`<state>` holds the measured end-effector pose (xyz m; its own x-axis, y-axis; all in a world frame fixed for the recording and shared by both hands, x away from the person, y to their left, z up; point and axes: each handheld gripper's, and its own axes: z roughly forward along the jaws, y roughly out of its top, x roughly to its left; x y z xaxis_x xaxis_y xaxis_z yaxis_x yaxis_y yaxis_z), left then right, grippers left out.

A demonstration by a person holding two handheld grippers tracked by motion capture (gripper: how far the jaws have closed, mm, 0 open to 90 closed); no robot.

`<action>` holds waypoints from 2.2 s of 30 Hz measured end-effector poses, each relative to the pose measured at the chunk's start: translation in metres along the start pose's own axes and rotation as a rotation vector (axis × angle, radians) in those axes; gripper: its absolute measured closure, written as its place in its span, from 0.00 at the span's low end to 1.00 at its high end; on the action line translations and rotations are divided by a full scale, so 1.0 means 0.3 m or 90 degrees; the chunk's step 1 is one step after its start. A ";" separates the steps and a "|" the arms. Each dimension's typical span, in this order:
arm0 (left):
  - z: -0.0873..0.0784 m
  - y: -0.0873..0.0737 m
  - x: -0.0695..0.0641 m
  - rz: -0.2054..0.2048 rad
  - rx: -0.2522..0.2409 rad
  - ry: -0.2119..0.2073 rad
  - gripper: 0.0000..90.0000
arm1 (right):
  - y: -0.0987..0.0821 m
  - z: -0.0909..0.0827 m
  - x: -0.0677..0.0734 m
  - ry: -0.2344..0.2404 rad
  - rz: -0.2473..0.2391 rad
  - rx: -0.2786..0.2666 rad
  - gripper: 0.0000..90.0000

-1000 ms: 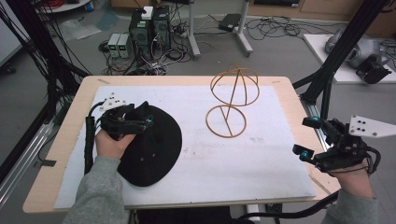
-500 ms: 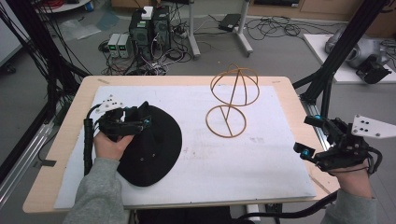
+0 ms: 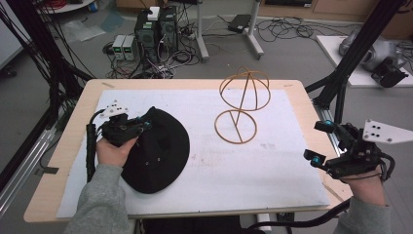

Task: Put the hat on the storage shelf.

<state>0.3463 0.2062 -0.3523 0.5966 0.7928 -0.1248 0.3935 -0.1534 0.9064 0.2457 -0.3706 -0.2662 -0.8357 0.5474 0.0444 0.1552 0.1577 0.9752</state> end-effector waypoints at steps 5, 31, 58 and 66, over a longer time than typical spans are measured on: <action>-0.005 0.001 0.003 -0.006 -0.003 0.001 0.92 | -0.001 0.005 0.000 0.002 0.001 0.001 0.02; -0.160 0.161 -0.043 0.003 -0.035 -0.070 0.93 | -0.004 0.033 0.001 0.012 -0.001 0.013 0.02; -0.384 0.502 -0.125 0.065 -0.098 -0.155 0.92 | -0.009 0.058 -0.017 0.017 -0.002 0.015 0.02; -0.396 0.530 -0.124 0.064 -0.105 -0.155 0.92 | -0.011 0.057 -0.019 0.015 -0.001 0.016 0.02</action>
<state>0.3035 0.2225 -0.1556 0.7849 0.6105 -0.1058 0.2164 -0.1101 0.9701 0.2589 -0.3601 -0.2733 -0.8484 0.5272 0.0480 0.1665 0.1797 0.9695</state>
